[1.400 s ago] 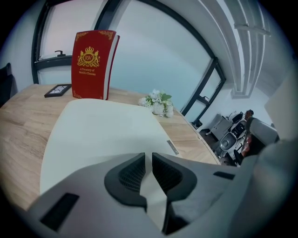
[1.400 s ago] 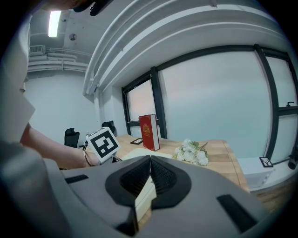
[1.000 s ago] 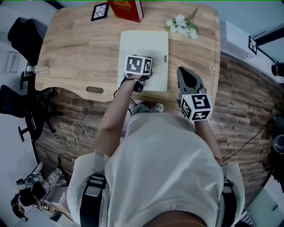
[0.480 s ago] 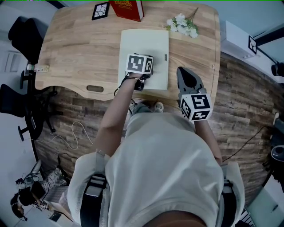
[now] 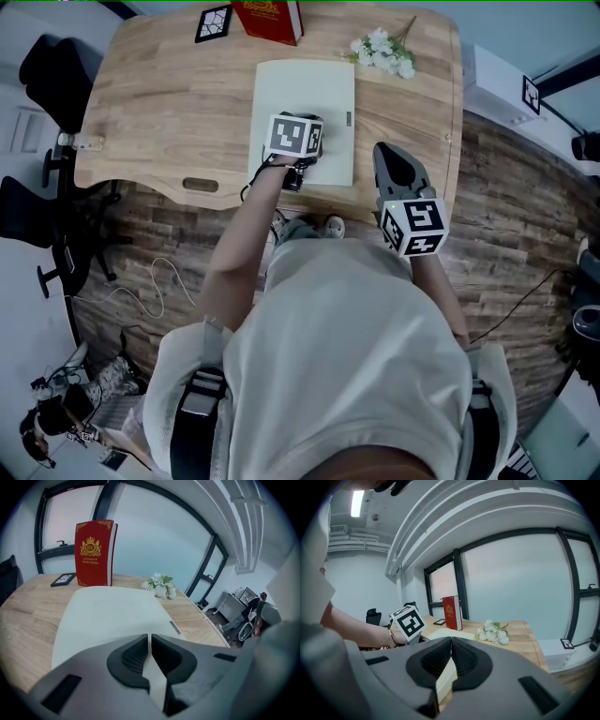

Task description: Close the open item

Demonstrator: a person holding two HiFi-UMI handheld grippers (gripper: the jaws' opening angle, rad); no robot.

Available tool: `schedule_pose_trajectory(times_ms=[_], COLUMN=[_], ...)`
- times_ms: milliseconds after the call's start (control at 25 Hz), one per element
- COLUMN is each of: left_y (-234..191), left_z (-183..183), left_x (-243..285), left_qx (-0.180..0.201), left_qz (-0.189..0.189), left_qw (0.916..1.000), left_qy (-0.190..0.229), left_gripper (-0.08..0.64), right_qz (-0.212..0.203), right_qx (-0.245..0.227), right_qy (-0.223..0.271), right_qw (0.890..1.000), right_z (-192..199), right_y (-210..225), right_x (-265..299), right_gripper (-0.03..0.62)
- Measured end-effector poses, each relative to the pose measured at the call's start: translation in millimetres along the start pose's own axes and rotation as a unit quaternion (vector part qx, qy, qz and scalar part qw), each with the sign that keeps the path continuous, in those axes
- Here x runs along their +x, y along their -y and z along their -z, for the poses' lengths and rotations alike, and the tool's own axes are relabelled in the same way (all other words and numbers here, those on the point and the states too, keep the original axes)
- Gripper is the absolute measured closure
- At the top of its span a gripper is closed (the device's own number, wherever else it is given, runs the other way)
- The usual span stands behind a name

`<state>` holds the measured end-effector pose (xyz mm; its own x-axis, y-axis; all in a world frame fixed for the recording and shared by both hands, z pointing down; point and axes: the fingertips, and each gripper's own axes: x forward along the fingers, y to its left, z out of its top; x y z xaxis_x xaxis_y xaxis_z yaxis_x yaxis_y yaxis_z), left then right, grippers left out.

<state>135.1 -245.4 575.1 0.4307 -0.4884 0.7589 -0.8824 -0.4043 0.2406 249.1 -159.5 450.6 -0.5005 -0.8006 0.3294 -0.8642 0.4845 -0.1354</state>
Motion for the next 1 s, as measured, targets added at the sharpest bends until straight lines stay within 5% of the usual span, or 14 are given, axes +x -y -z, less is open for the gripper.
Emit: schedule_pose_trajectory(times_ms=[1000], left_y=[20.3], left_z=[24.2], left_x=[-89.9], left_qx=[-0.085], left_qz=[0.012], left_qw=[0.9878], left_qy=[0.13], left_gripper=[0.522], right_qz=[-0.043], right_qx=[-0.019], right_qy=[0.003], right_qw=[0.999], right_z=[1.0], right_y=[-29.2], right_x=[-0.2], right_gripper=[0.574])
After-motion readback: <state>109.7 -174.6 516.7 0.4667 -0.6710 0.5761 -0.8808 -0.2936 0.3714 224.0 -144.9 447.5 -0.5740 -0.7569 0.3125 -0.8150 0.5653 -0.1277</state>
